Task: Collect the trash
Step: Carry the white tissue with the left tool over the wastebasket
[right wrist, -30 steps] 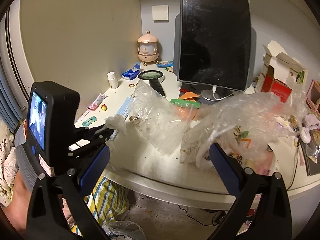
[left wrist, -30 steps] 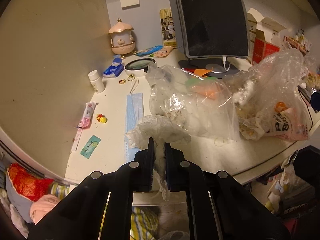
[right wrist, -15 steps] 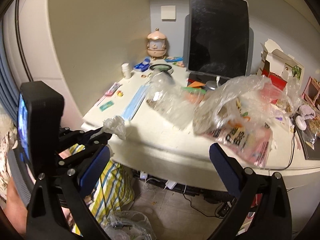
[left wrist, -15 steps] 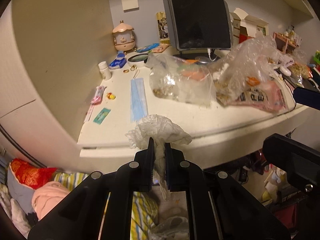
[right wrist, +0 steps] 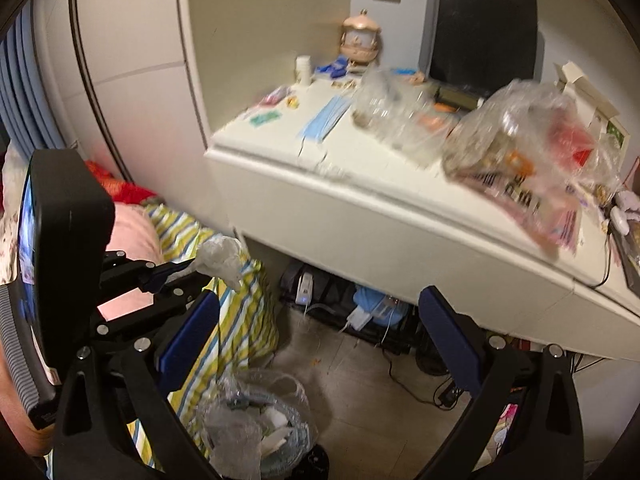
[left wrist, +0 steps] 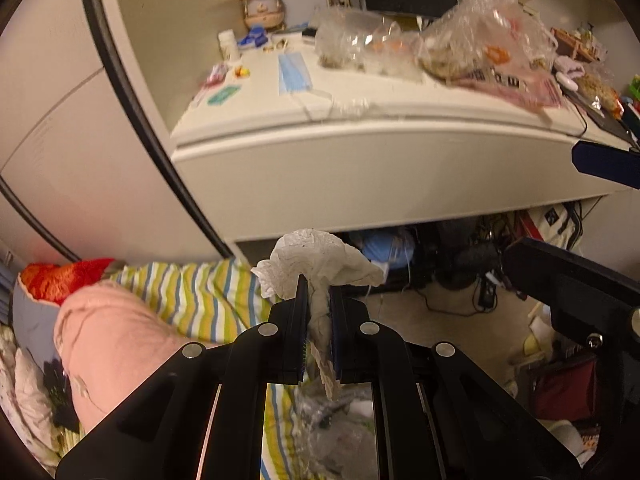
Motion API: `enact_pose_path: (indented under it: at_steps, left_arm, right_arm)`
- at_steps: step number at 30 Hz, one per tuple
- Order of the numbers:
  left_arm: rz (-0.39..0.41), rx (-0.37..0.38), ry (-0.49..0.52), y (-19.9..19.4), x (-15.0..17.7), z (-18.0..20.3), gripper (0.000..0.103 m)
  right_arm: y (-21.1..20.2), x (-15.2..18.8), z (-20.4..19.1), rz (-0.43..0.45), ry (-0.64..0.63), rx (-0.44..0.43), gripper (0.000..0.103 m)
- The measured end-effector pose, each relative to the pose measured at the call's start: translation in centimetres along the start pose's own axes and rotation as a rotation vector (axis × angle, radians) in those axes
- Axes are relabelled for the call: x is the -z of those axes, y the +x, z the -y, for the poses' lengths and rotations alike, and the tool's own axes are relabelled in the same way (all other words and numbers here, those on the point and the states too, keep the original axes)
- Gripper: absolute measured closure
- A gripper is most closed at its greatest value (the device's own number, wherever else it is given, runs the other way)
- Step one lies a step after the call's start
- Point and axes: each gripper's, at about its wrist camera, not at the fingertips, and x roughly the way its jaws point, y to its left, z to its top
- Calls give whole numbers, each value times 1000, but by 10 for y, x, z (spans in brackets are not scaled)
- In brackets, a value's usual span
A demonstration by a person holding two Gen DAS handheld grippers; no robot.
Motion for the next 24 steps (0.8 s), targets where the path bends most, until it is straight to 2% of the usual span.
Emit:
enact_pose_path:
  at_steps: [9,24]
  left_arm:
    - [-124,7,-31,30,73,-10,95]
    - [-358,66,-103,117,205,5,95]
  right_arm:
    - [32,51,-24,-80,-43,-39,6]
    - [128,143,-48,-259,-109,-87,6]
